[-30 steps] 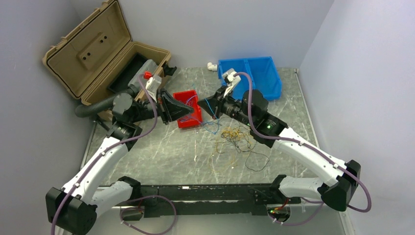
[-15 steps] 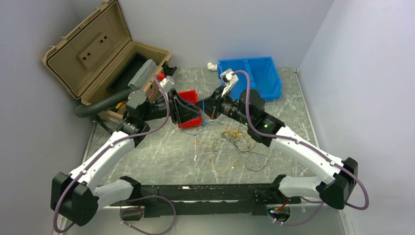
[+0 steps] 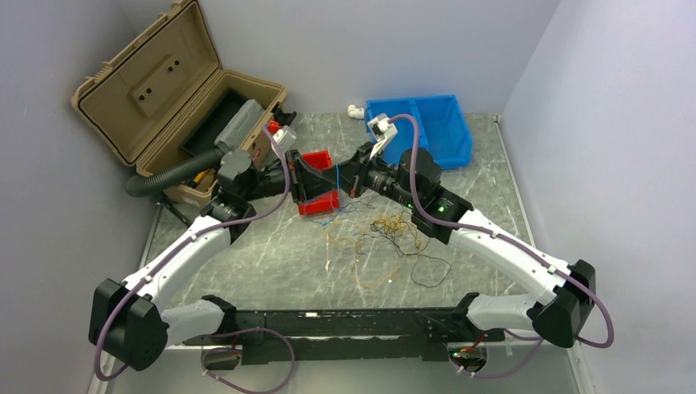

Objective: Untangle the cables
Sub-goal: Untie the cable.

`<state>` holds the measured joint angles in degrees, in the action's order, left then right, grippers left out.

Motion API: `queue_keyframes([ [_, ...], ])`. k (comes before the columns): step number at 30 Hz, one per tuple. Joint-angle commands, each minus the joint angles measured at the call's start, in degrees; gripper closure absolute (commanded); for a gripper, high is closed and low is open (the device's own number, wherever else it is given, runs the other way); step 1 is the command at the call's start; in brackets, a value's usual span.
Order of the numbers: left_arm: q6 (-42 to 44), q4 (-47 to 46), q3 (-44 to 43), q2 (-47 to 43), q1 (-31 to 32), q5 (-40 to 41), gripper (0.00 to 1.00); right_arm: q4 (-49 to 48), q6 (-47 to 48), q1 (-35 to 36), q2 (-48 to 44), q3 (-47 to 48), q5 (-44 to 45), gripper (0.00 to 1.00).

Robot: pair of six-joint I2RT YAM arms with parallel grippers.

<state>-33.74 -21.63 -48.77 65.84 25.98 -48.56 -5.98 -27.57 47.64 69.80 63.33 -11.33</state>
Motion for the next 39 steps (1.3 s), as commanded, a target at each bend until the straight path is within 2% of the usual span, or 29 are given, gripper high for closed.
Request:
queue_keyframes([
  [1,0.2,-5.3,-0.78,-1.58,0.21,2.35,1.0,-2.02,-0.53,0.05,-1.17,-0.05,1.36,1.0],
  [3,1.3,-3.37,-0.58,-2.82,0.07,4.3,1.0,-1.3,0.11,0.01,-2.62,-1.21,4.43,0.84],
  [6,3.58,2.98,-1.53,-4.64,-0.63,7.47,1.0,0.28,0.27,-0.35,-6.14,-4.67,10.87,0.52],
  [8,3.82,5.99,-1.83,-5.59,-2.01,8.67,1.0,0.81,0.65,-1.08,-8.95,-7.76,13.92,0.4],
  [13,0.9,5.86,-0.78,-7.27,-6.07,7.02,1.0,4.87,2.47,-4.39,-14.45,-13.17,13.8,0.29],
  [19,2.71,9.88,-2.34,-8.1,-6.73,6.47,1.0,8.41,5.37,-8.19,-21.41,-20.55,12.63,0.15],
  [21,2.96,10.4,-2.39,-8.63,-6.73,6.76,1.0,9.29,6.94,-8.6,-21.96,-21.48,9.28,0.11],
  [25,1.96,9.08,-2.09,-8.87,-6.73,5.37,1.0,7.78,13.48,-8.49,-20.07,-22.21,-3.31,0.04],
  [31,1.7,9.88,-3.42,-8.47,-6.73,4.5,1.0,3.56,16.59,-7.32,-12.97,-21.38,-4.38,0.05],
  [37,2.09,11.4,-4.09,-8.63,-6.73,4.6,1.0,-0.83,18.23,-6.96,-6.37,-19.32,-2.13,0.16],
  [39,2.36,11.56,-4.13,-8.62,-6.73,4.61,1.0,-1.95,18.15,-6.89,-4.96,-19.19,-0.53,0.3],
])
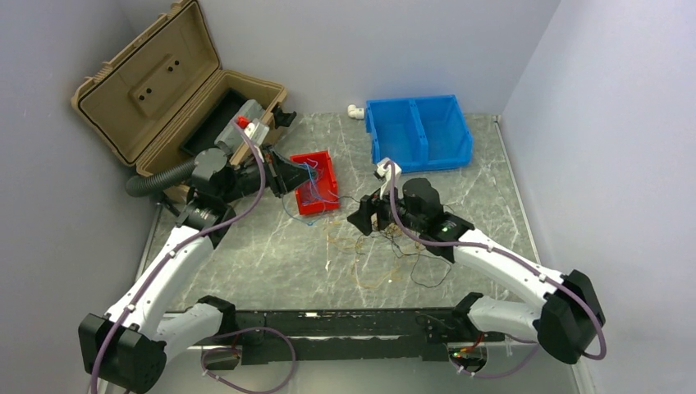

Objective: Untangle the cables
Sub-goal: Untie the cable.

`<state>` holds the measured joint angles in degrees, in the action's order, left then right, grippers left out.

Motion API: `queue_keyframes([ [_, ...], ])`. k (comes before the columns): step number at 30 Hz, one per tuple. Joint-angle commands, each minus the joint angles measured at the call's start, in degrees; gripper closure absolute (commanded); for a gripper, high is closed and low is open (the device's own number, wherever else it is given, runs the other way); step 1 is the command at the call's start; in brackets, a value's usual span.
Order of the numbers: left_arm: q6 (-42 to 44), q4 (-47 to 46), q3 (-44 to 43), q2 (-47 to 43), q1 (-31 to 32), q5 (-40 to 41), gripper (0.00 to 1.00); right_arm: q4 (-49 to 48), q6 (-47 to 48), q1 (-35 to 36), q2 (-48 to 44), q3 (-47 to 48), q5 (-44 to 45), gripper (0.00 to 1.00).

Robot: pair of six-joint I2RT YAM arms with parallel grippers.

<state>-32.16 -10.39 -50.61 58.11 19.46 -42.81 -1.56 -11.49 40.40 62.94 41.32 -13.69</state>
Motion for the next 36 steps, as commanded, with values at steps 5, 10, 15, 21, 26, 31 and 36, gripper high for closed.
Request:
queue_keyframes([
  [5,2.51,3.36,-2.6,-0.71,-0.23,2.29,1.0,-9.04,-1.32,0.27,1.78,-0.03,10.06,0.82],
  [10,3.11,9.09,-3.13,-1.51,-1.62,13.39,1.0,-3.67,-9.55,0.16,-3.04,-4.71,28.75,1.0],
  [15,2.33,14.0,-3.18,-1.46,-3.69,22.81,1.0,5.14,-19.67,-2.31,-8.25,-9.33,43.32,1.0],
  [21,3.24,16.44,-4.22,2.45,-3.82,24.68,1.0,8.94,-26.95,-5.13,-13.59,-15.09,48.92,1.0],
  [26,3.99,18.21,-6.73,7.45,-3.73,24.49,1.0,6.51,-26.73,-5.22,-15.66,-19.35,47.63,1.0],
  [31,3.71,18.48,-8.71,13.28,-3.25,25.88,1.0,5.86,-25.53,-5.22,-15.28,-20.25,48.1,1.0],
  [36,6.15,23.19,-14.6,21.55,-0.4,32.27,1.0,2.8,-24.39,-5.25,-15.49,-21.54,47.74,1.0],
])
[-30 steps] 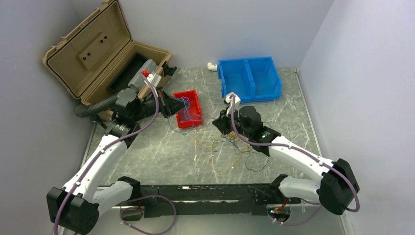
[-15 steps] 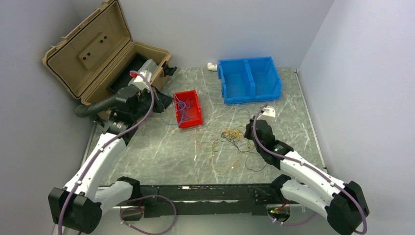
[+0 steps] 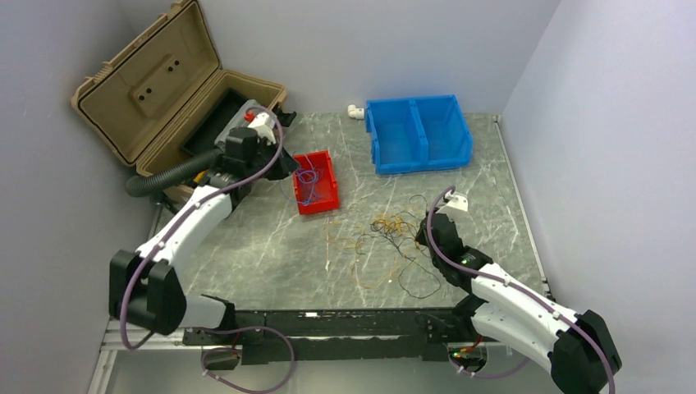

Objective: Untangle the cables
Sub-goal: Untie the cable, then place the cable in the bin.

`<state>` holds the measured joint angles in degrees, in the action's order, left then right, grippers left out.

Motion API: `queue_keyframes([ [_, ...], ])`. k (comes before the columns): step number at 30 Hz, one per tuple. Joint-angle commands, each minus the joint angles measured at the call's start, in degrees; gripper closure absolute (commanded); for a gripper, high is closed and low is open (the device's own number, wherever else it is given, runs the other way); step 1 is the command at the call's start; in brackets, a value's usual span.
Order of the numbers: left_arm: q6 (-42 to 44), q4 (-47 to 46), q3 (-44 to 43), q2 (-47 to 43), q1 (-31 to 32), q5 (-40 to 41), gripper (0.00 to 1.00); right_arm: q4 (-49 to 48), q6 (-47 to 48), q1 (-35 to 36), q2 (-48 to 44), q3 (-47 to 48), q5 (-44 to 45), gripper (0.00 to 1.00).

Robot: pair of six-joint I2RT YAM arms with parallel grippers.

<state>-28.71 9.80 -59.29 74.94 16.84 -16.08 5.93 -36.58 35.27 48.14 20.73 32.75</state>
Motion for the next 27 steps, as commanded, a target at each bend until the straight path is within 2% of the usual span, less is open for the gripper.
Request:
queue_keyframes([
  [1,3.3,4.22,-7.54,6.61,2.84,6.52,1.0,-5.38,0.94,-0.11,-0.78,-1.28,1.08,1.0],
  [4,4.47,7.76,-11.95,12.03,4.21,8.74,1.0,-5.63,1.58,-0.16,-1.06,-1.89,0.57,1.0],
  [10,5.36,8.54,-16.62,21.14,5.26,11.38,1.0,-8.21,2.19,-0.08,-2.92,-3.32,-0.02,1.0],
  [13,7.44,12.62,-23.08,29.41,5.65,12.66,1.0,-8.56,2.3,-0.11,-4.28,-4.0,-0.41,1.0],
  [17,11.76,20.47,-35.86,40.07,7.34,15.85,1.0,-8.18,1.96,-0.05,-5.68,-4.5,0.02,1.0],
  [20,13.79,25.26,-42.69,46.4,8.68,20.72,1.0,-8.37,1.94,-0.13,-6.17,-4.8,0.07,1.0],
  [27,15.71,28.45,-44.17,51.39,9.41,29.59,1.0,-8.22,1.64,-0.07,-5.54,-4.56,0.53,1.0],
])
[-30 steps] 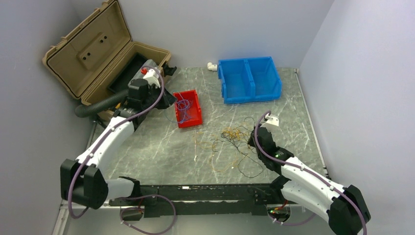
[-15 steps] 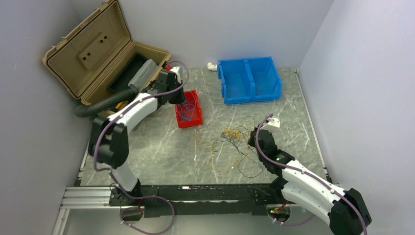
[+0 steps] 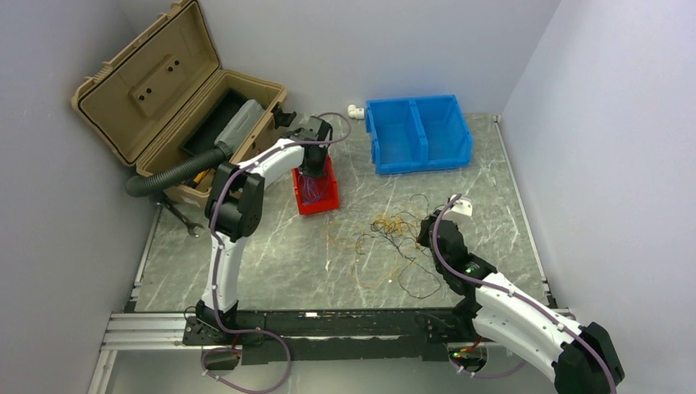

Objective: Untangle the cables
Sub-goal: Place the cable in the bin.

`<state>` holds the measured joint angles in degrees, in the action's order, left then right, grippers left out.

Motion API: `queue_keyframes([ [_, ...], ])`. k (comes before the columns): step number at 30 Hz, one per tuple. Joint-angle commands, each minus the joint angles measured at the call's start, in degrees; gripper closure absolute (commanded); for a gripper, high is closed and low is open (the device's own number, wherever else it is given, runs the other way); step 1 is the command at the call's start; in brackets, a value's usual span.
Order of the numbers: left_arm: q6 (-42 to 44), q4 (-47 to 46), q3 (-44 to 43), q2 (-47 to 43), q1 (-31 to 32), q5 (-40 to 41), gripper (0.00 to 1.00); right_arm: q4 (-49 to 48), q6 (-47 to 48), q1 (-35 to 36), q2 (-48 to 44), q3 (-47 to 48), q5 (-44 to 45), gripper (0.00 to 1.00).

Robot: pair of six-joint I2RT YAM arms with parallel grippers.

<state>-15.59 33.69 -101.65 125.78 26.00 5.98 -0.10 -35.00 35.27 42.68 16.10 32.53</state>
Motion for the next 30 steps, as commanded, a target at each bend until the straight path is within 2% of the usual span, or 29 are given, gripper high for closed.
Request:
queue_keyframes([
  [1,2.89,4.28,-1.09,0.41,0.33,8.24,1.0,-2.22,0.03,-0.15,0.07,0.12,0.73,1.0],
  [5,3.48,3.41,0.42,0.17,0.32,5.6,0.99,-2.37,-0.04,-0.11,0.23,0.07,0.94,1.0],
  [11,5.35,0.92,3.79,-6.6,0.25,3.13,0.71,-2.17,-0.15,-0.11,0.4,0.19,0.94,1.0],
  [16,5.38,5.69,-0.38,-8.36,0.28,2.4,0.65,-2.17,-0.17,-0.06,0.42,0.2,0.88,1.0],
  [21,4.89,7.7,-2.02,-9.76,0.25,0.89,0.54,-2.1,-0.14,-0.11,0.25,0.22,0.78,1.0],
  [30,4.53,6.26,2.92,-15.93,0.22,1.4,0.52,-2.84,0.34,-0.06,0.08,-0.12,-0.08,1.0],
])
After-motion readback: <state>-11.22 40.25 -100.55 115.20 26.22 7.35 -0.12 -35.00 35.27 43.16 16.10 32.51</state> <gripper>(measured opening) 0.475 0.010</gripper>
